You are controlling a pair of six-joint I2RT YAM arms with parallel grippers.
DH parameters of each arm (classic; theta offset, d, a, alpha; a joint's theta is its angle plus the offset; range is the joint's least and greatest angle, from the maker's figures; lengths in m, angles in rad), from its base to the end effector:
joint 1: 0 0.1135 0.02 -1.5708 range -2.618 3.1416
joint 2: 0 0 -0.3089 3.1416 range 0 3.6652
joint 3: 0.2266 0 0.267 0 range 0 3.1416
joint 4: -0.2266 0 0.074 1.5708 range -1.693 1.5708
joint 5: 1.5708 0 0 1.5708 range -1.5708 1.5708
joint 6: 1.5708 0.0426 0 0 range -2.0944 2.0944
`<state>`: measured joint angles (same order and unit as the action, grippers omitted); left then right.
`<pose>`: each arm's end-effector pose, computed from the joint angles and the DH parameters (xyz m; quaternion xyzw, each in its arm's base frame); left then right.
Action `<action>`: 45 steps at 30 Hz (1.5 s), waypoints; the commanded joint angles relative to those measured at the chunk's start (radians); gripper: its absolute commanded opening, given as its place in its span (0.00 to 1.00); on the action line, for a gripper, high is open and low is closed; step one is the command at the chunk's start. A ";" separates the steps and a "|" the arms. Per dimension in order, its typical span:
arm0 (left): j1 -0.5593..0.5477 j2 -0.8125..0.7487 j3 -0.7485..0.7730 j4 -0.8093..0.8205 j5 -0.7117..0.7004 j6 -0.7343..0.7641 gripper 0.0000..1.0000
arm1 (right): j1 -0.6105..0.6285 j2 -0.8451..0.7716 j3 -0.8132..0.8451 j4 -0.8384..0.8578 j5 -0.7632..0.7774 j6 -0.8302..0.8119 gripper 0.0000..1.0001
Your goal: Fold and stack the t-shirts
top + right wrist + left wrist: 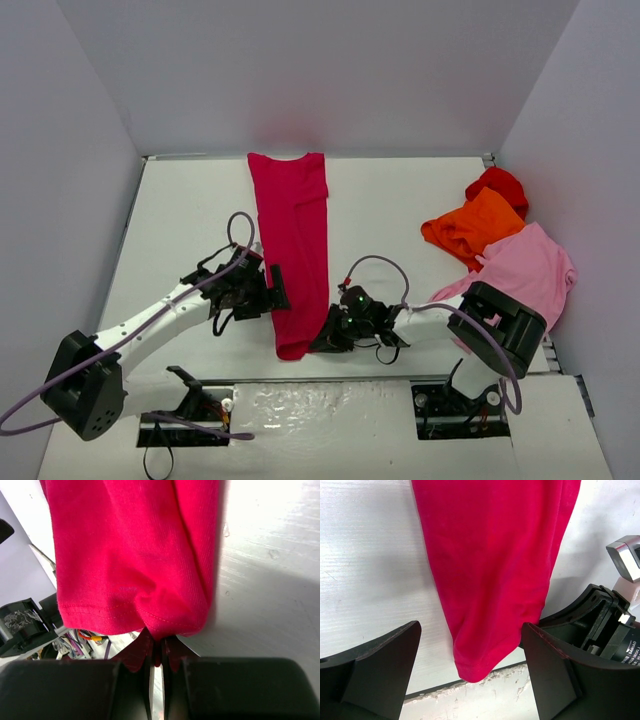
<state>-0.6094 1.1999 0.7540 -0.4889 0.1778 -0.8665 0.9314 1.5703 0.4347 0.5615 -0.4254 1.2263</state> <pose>0.1904 -0.1421 0.2500 -0.0938 0.9419 -0.2719 0.1737 0.1522 0.2341 0.1505 0.0263 0.8641 0.4994 0.0572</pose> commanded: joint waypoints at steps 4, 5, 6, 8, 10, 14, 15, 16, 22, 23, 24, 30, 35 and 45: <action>-0.004 -0.001 0.005 0.040 0.003 0.015 0.79 | 0.012 -0.048 0.027 -0.212 0.088 -0.081 0.00; -0.004 0.002 0.005 0.043 0.004 0.016 0.79 | 0.015 -0.077 0.049 -0.255 0.094 -0.092 0.00; -0.004 0.005 0.005 0.048 0.005 0.016 0.79 | 0.018 -0.115 0.078 -0.305 0.100 -0.104 0.00; -0.004 0.012 0.005 0.062 0.011 0.015 0.79 | 0.023 -0.168 0.116 -0.376 0.112 -0.126 0.00; -0.006 0.016 0.009 0.067 0.015 0.015 0.79 | 0.023 -0.215 0.132 -0.418 0.114 -0.129 0.00; -0.005 0.026 0.017 0.082 0.023 0.015 0.79 | 0.028 -0.295 0.132 -0.445 0.102 -0.115 0.00; -0.005 0.027 0.017 0.084 0.024 0.016 0.79 | 0.028 -0.309 0.132 -0.448 0.106 -0.112 0.00; -0.006 0.029 0.018 0.085 0.025 0.017 0.79 | 0.029 -0.323 0.133 -0.451 0.109 -0.110 0.00; -0.005 0.019 0.008 0.084 0.032 0.016 0.79 | 0.009 -0.242 0.236 -0.461 0.113 -0.184 0.00; -0.006 0.016 0.008 0.080 0.031 0.015 0.79 | -0.004 -0.219 0.262 -0.463 0.103 -0.212 0.00; -0.006 0.011 0.007 0.076 0.030 0.015 0.79 | -0.015 -0.200 0.284 -0.463 0.097 -0.228 0.00; -0.006 -0.023 0.003 0.040 0.013 0.020 0.79 | -0.117 -0.089 0.413 -0.466 0.041 -0.323 0.00; -0.007 -0.097 0.010 -0.031 -0.049 0.012 0.75 | -0.206 -0.035 0.488 -0.467 -0.006 -0.377 0.00; -0.009 -0.272 -0.006 -0.132 -0.187 -0.026 0.95 | -0.327 0.154 0.725 -0.464 -0.059 -0.449 0.00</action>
<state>-0.6125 0.9309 0.7387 -0.5856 0.0473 -0.8762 0.6347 1.6638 1.0103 0.0605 -0.4430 0.8312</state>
